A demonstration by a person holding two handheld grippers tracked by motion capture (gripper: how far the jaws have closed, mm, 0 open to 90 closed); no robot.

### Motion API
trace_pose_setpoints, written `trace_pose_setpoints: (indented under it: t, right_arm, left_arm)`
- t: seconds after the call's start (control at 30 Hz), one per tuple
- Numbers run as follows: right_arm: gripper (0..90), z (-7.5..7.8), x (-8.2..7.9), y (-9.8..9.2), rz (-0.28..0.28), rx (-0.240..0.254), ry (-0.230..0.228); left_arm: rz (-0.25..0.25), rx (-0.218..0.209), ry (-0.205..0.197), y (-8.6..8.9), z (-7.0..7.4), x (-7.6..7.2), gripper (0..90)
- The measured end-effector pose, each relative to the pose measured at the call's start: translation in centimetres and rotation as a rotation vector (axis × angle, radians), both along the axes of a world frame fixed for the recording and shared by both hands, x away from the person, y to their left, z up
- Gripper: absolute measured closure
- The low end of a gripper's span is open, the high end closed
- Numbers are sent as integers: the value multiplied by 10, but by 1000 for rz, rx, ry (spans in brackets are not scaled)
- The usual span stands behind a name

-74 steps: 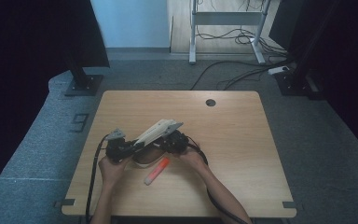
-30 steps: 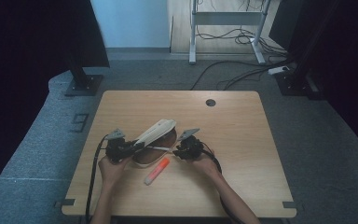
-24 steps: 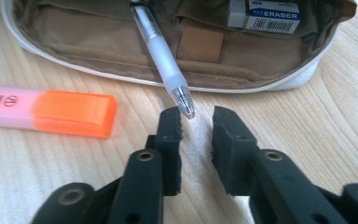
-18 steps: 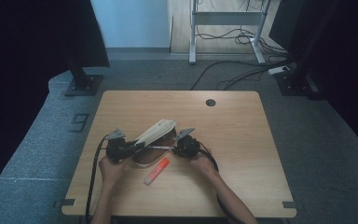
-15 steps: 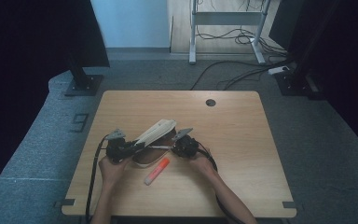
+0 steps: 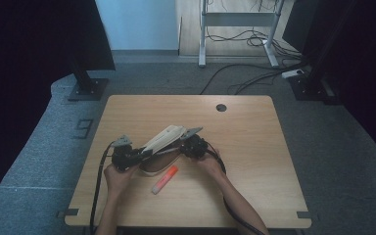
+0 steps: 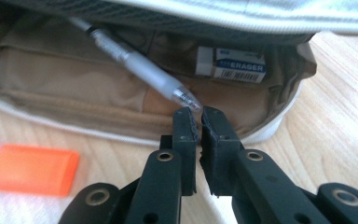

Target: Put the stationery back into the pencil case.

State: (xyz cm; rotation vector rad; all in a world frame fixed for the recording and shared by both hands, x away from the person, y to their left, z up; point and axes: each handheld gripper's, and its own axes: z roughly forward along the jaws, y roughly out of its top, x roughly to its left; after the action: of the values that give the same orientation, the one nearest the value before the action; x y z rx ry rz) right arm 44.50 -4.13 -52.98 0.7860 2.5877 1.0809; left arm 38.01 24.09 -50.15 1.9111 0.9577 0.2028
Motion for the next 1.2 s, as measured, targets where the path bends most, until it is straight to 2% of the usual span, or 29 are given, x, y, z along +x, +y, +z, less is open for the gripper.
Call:
trace_pose_setpoints:
  t: [0.17,0.47,0.63,0.83,1.07,1.2]
  right_arm:
    - [810,-1,7,4,-12,15,14]
    - [806,0,7,3,-21,21,6]
    - [767,6,4,-1,-18,33,4]
    - [584,13,-3,-8,-22,55,6]
    - [462,17,-12,-12,-13,76,25]
    - [429,15,-19,-11,31,63,40]
  left_arm:
    - [-1,-6,2,1,0,0,738]
    - [-5,-6,1,3,0,1,736]
    - [-9,-2,2,3,0,1,735]
    - [-8,-7,6,4,0,1,731]
    - [-7,-7,6,4,0,1,730]
    - [-8,-7,8,5,0,2,730]
